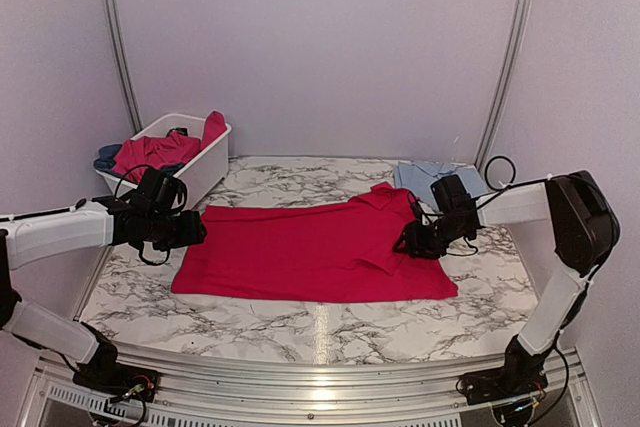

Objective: Fold and stack the mixed laundry pile
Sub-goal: Adjust the 1/3-folded T-shirt at the center of the board.

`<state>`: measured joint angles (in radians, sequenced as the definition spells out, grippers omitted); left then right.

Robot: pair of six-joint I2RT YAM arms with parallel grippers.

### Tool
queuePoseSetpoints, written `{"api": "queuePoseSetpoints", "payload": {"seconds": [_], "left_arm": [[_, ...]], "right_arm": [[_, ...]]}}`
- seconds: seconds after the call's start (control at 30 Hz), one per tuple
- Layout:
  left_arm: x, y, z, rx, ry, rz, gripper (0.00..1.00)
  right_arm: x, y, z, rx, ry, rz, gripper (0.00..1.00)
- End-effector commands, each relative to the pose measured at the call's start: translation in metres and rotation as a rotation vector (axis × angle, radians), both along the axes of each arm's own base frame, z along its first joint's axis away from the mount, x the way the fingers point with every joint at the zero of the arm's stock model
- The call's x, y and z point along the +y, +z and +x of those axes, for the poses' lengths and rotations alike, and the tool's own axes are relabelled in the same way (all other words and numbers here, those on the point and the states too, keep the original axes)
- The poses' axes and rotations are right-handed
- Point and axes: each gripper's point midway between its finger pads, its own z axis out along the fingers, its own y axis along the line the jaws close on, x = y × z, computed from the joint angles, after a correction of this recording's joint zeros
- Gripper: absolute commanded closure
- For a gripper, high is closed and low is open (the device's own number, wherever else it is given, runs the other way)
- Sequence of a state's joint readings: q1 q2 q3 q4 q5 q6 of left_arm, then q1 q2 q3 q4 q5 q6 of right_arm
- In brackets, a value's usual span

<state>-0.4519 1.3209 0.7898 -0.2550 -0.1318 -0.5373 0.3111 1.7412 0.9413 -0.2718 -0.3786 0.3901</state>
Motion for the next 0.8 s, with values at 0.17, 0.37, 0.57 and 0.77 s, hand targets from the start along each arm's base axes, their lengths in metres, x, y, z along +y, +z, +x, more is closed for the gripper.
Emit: {"api": "queuePoseSetpoints", "payload": {"seconds": [0.17, 0.37, 0.57, 0.77], "left_arm": [[-0.003, 0.003, 0.006, -0.025, -0.002, -0.004, 0.37], [-0.005, 0.001, 0.007, -0.024, -0.005, -0.004, 0.37], [-0.005, -0.002, 0.008, -0.021, -0.008, 0.000, 0.37], [-0.014, 0.001, 0.009, -0.035, -0.056, -0.025, 0.36]], "right_arm": [[0.024, 0.027, 0.029, -0.069, 0.026, 0.111, 0.49], [0.039, 0.038, 0.037, -0.091, 0.048, 0.181, 0.52], [0.080, 0.053, 0.063, -0.119, 0.120, 0.344, 0.53], [0.120, 0.078, 0.097, -0.165, 0.194, 0.438, 0.54]]}}
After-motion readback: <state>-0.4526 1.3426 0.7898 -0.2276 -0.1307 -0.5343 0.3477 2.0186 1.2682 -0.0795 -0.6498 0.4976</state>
